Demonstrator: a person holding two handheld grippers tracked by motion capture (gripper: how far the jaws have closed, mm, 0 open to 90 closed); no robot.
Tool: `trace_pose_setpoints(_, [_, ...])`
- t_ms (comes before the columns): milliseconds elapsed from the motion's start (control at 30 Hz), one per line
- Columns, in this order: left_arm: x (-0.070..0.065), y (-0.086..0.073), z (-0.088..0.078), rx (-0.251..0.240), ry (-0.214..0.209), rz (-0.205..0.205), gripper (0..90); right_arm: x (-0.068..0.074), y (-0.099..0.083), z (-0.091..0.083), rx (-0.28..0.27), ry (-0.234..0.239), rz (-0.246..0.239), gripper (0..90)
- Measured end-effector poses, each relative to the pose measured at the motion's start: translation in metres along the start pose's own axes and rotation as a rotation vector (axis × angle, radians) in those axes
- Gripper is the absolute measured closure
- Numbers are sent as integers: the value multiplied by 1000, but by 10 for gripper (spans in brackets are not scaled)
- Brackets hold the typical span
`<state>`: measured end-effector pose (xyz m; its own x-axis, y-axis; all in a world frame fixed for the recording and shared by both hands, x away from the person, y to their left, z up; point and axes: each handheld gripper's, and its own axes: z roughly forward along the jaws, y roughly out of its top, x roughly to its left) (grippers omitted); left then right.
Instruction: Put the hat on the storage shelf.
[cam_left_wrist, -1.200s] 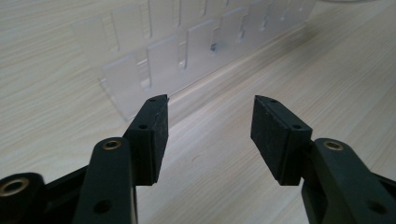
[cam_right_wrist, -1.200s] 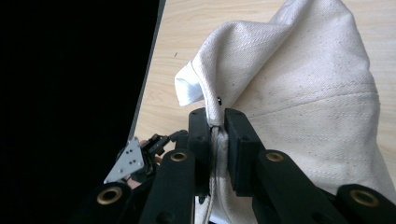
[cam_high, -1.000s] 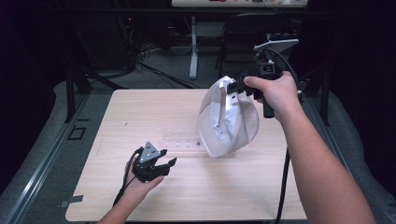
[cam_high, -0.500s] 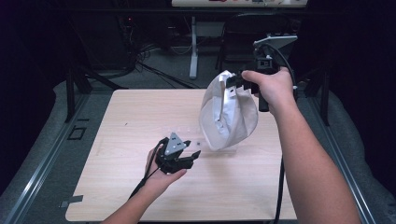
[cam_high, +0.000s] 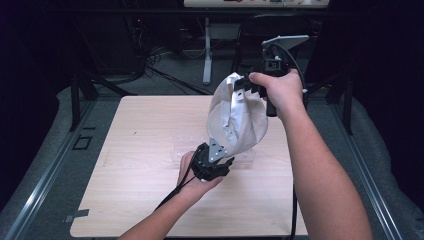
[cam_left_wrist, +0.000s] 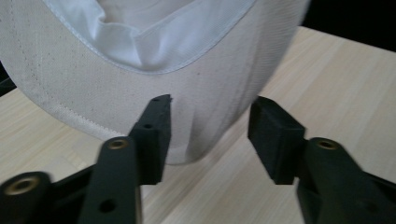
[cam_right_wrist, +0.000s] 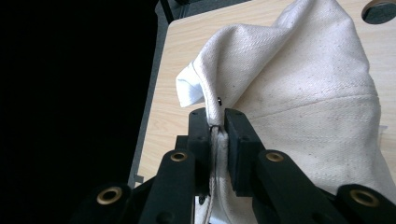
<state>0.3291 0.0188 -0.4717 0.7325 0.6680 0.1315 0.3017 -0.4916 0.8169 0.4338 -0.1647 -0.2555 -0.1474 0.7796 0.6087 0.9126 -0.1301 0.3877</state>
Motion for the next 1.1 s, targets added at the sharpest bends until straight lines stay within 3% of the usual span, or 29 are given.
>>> trace_pose_setpoints(133, [8, -1, -3, 3, 22, 0, 709, 3, -1, 1, 0, 2, -7, 815])
trace_pose_setpoints(300, [23, -1, -11, -27, 13, -7, 779, 7, -1, 2, -11, 5, -17, 814])
trace_pose_setpoints(667, [49, -3, -13, -38, -96, -42, 822, 12, -1, 17, -6, -6, -23, 814])
trace_pose_setpoints(933, [57, -16, -2, -12, -114, -66, 818, 7, -3, 32, 15, -19, -23, 814])
trace_pose_setpoints(967, [59, -20, 0, -16, -137, -64, 816, 5, -3, 37, 29, -21, -21, 814])
trace_pose_setpoints(1100, [65, -27, 6, -21, -160, -80, 806, 5, -4, 41, 32, -29, -24, 814])
